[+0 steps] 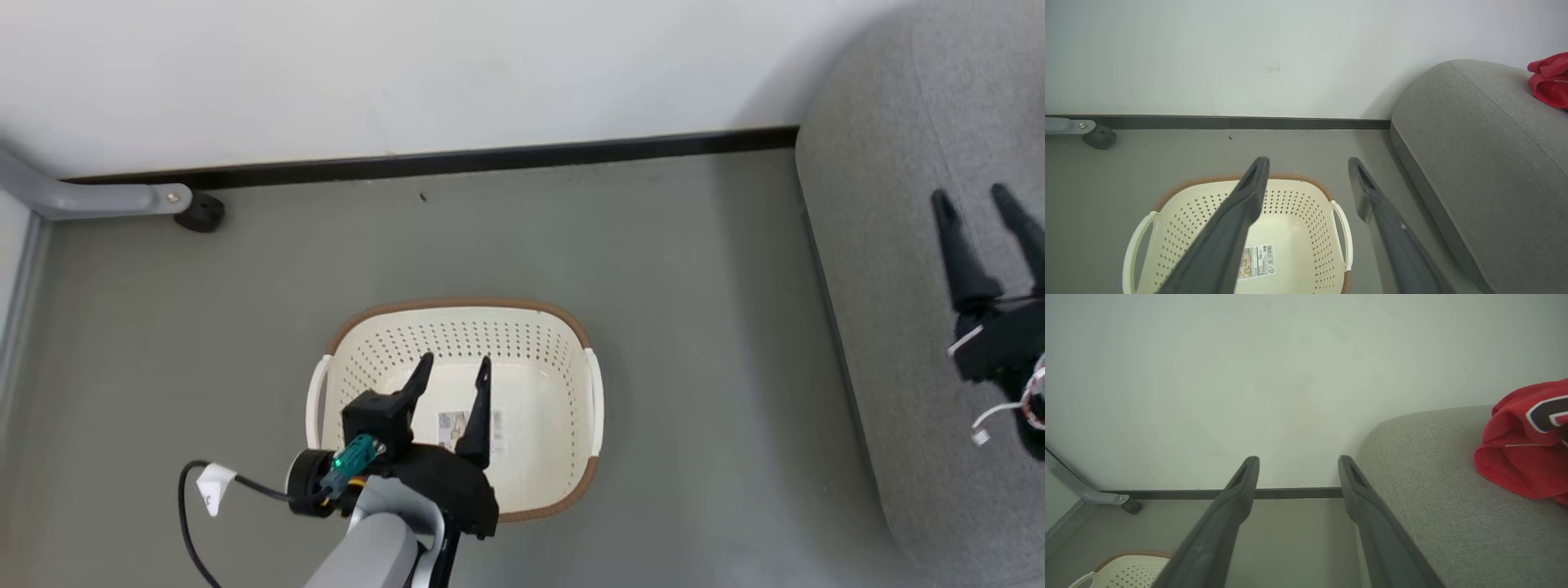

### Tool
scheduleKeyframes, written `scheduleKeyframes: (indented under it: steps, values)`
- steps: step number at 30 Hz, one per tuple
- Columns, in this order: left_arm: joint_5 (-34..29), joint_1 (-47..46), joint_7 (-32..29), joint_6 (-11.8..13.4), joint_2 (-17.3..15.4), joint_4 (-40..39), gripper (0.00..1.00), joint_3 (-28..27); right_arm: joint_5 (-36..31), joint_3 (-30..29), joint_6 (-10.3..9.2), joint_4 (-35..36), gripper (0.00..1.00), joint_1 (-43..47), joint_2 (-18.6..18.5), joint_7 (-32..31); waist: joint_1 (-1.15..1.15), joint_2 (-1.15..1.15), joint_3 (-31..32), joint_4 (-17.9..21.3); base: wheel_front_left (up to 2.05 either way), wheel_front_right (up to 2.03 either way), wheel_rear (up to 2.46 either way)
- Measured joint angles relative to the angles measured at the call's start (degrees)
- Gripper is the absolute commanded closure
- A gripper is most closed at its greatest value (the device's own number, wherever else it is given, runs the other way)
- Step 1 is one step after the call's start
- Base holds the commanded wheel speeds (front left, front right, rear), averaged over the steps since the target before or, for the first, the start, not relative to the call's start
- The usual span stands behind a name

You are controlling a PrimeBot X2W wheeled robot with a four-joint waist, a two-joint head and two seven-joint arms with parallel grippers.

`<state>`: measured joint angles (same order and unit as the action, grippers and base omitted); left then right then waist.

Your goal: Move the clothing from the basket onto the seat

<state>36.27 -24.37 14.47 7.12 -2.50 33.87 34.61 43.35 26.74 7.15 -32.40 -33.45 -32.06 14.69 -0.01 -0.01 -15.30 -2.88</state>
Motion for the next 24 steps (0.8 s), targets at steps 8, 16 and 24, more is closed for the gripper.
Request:
scheduleKeyframes:
  steps: [8, 16, 24]
  values:
    - [-3.8, 3.3, 0.0, 0.0, 0.1, 1.1, 0.00, -6.6, -0.8, -0.3, 0.00, 0.4, 0.00, 4.0, 4.6, 0.0, 0.00, 0.00, 4.7, -2.1, 0.00, 0.00, 0.00]
    - [-7.3, 6.4, 0.0, 0.0, 0.2, 0.9, 0.00, -11.5, -1.8, -1.2, -0.21, 1.2, 0.00, 7.2, 8.1, 0.0, 0.01, 0.00, 8.2, -2.8, 0.00, 0.00, 0.00]
    - [-9.9, 8.8, 0.0, 0.0, 0.2, -0.6, 0.00, -15.5, -3.6, -2.6, -1.37, 2.5, 0.00, 10.5, 10.3, 0.0, 0.01, 0.00, 10.3, -2.0, 0.00, 0.00, 0.00]
